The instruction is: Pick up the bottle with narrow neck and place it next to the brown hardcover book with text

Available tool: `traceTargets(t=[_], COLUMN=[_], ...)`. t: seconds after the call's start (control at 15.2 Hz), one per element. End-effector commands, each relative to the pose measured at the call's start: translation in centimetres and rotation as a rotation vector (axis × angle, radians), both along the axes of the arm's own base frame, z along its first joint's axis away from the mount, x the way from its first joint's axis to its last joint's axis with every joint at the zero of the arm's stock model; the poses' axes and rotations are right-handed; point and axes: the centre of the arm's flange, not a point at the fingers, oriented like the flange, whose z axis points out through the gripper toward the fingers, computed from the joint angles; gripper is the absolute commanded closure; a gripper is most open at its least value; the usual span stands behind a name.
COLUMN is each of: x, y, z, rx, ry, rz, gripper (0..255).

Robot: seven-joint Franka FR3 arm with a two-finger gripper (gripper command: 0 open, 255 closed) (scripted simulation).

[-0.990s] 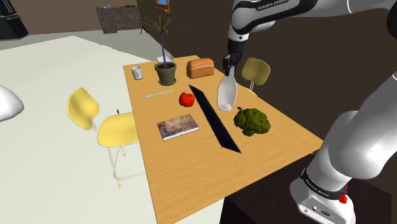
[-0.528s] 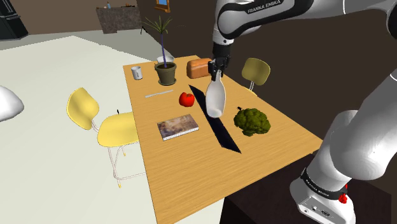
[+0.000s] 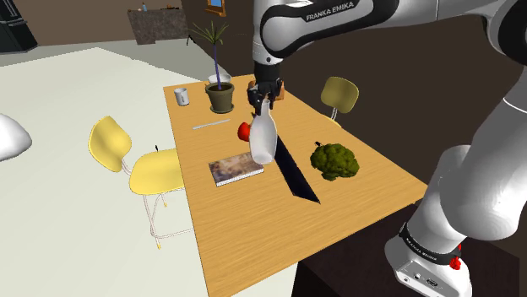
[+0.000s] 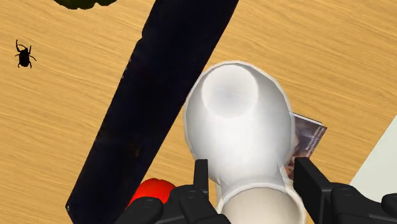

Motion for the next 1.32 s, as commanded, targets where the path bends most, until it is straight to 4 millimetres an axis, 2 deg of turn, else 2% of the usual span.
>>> traceTargets(t=[0.0, 0.86, 1.25], x=[0.3, 3.0, 3.0], y=[2.6, 19.4, 19.4], z=[0.0, 0.0, -3.2], rx=[0.0, 0.0, 0.0], ry=[-0.001, -0.001, -0.001], rz=[-0.001, -0.001, -0.001], gripper=[255, 255, 255])
